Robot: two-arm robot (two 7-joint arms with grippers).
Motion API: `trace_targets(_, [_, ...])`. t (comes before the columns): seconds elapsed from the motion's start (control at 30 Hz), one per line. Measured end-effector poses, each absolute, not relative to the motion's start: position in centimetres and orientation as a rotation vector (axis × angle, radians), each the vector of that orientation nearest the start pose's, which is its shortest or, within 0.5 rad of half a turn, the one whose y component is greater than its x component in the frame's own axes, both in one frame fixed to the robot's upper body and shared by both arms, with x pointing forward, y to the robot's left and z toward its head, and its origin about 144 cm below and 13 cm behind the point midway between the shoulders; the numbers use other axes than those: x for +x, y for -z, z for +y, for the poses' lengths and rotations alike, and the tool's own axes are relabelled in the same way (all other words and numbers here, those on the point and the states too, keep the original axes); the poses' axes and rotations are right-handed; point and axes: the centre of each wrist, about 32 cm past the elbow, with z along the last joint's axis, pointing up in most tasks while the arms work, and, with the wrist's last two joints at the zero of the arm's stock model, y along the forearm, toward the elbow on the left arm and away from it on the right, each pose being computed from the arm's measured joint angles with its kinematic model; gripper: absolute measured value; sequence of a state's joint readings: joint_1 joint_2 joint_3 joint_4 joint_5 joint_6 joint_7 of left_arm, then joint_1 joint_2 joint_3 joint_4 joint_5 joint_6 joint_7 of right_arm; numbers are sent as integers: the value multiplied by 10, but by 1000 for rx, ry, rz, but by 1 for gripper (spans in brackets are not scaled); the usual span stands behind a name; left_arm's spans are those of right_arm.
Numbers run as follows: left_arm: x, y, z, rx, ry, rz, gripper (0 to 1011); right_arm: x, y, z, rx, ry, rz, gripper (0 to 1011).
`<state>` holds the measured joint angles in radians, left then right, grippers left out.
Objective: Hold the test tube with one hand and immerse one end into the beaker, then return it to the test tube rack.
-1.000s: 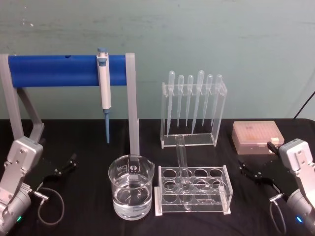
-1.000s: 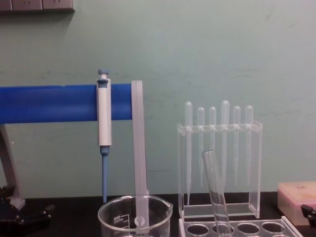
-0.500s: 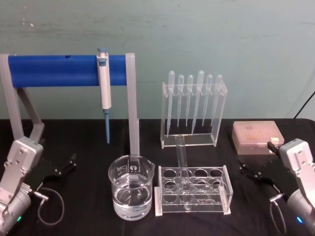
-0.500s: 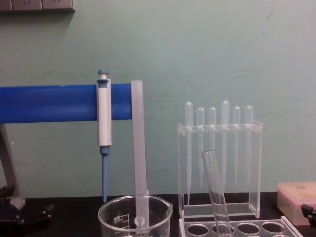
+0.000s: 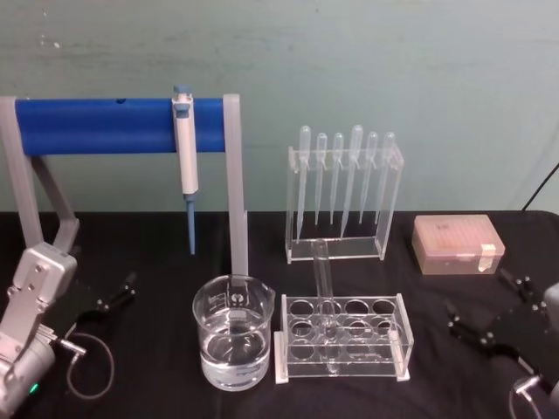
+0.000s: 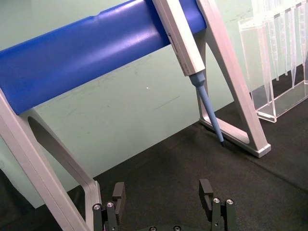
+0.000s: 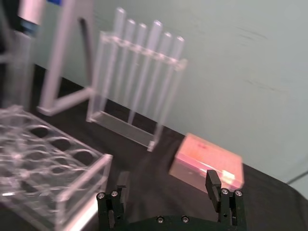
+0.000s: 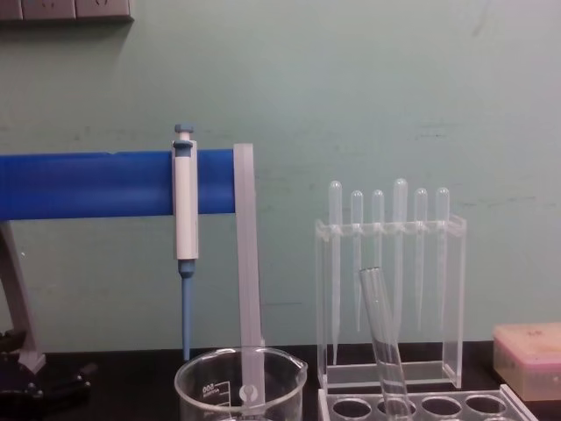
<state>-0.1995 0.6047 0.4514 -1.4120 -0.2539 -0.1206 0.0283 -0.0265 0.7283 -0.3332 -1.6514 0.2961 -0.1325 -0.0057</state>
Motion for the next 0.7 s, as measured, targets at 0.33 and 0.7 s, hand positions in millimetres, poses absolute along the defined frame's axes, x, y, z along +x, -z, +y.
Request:
trace_targets(0.33, [489, -1140, 310, 304, -1248, -285, 1000, 422, -1183, -307, -197, 995, -248, 1004])
trace_targets(0.7, [489, -1140, 310, 304, -1248, -285, 1000, 450, -1188, -260, -135, 876, -170, 1004])
